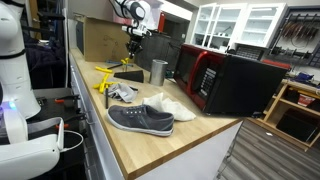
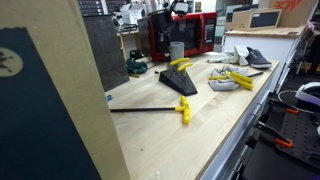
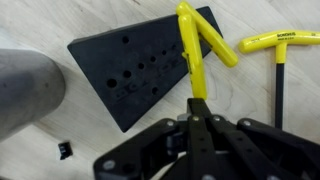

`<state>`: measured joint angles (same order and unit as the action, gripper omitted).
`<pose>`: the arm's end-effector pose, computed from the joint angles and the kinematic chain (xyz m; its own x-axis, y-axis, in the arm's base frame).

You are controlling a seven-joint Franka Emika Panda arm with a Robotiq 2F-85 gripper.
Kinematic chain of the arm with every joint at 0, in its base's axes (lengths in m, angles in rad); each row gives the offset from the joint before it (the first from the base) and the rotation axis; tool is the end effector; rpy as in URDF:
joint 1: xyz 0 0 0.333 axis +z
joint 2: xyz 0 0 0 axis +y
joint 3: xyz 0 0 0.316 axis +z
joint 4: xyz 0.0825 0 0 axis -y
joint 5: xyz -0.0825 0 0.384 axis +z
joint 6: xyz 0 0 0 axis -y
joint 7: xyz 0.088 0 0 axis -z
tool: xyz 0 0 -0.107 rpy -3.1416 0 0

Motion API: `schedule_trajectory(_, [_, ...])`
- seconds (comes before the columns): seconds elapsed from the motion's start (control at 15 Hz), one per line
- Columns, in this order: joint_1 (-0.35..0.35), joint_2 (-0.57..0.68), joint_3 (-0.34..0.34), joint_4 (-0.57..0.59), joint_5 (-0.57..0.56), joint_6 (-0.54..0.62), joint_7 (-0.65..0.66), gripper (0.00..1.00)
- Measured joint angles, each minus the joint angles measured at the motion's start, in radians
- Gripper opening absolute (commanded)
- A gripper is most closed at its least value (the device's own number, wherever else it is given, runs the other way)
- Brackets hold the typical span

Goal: Remove the yellow object from the silver tin and put it on the black platform

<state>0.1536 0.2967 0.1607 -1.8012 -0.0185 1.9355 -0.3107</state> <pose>0.5862 0.1829 0.3715 0.7969 0.5875 -0.1407 0.5828 -0.8089 -0.0775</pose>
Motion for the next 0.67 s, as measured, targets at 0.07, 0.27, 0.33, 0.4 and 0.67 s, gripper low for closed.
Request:
schedule_trajectory(0.07, [-0.004,-0.014,-0.002,-0.011,-0.001,-0.008,0.001,0.0])
schedule_trajectory(0.27, [-0.019,-0.066,-0.006,-0.054,-0.002,-0.019,0.001,0.0])
schedule_trajectory(0.33, [-0.021,-0.078,-0.007,-0.062,-0.002,-0.019,0.001,0.0])
schedule_trajectory(0.4, [-0.023,-0.086,-0.007,-0.064,-0.003,-0.019,0.001,0.0])
schedule_trajectory(0.67, [-0.029,-0.115,-0.014,-0.063,-0.004,-0.019,0.001,0.0])
